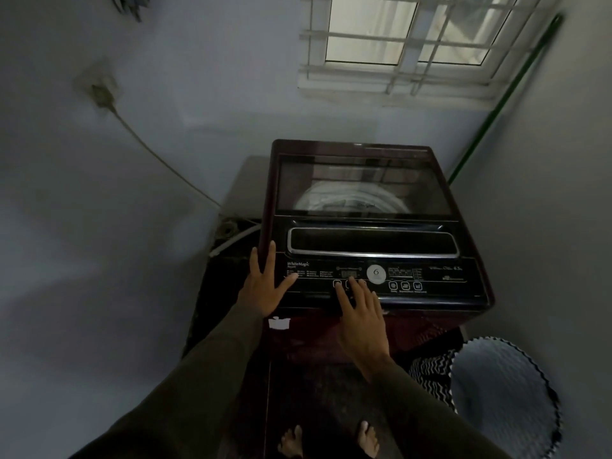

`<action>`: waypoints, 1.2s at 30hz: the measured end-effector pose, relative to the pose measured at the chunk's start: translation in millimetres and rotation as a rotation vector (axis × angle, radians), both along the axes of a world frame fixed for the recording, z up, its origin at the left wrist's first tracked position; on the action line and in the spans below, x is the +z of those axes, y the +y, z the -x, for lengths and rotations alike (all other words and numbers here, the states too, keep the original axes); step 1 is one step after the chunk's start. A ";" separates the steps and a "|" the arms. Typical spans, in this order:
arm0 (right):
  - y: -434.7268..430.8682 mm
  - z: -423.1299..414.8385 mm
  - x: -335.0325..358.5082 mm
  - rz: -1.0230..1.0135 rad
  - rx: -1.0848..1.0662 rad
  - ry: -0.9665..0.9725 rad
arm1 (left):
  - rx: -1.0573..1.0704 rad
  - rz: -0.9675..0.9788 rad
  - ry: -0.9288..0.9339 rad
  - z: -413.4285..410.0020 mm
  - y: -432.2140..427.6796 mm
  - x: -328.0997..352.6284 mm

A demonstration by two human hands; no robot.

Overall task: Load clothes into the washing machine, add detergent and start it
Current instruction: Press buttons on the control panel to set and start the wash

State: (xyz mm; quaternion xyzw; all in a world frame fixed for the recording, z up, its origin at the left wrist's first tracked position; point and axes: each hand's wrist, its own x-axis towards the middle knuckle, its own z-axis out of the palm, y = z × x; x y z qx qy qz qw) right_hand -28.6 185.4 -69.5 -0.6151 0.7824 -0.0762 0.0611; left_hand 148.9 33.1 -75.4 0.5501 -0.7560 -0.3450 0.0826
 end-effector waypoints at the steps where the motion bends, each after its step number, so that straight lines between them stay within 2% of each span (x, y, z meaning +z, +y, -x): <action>1: -1.5 1.2 1.7 0.012 -0.006 0.003 | 0.000 0.004 -0.010 0.4 0.1 0.2; 6: 2.5 -0.9 -3.9 0.022 -0.015 0.010 | -0.029 0.061 -0.123 0.5 1.1 -1.0; 10: 8.3 -9.9 -10.2 0.006 -0.036 0.003 | -0.102 0.292 -0.375 7.2 3.7 -0.5; 12: 10.6 -13.0 -11.8 -0.010 -0.040 -0.008 | -0.125 0.336 -0.423 9.9 4.5 -1.3; 21: 14.4 -18.5 -14.9 -0.019 -0.073 0.000 | -0.159 0.223 -0.351 8.7 1.5 1.8; 36: 14.4 -22.4 -13.0 -0.039 -0.086 -0.029 | -0.172 0.215 -0.336 6.0 1.2 3.3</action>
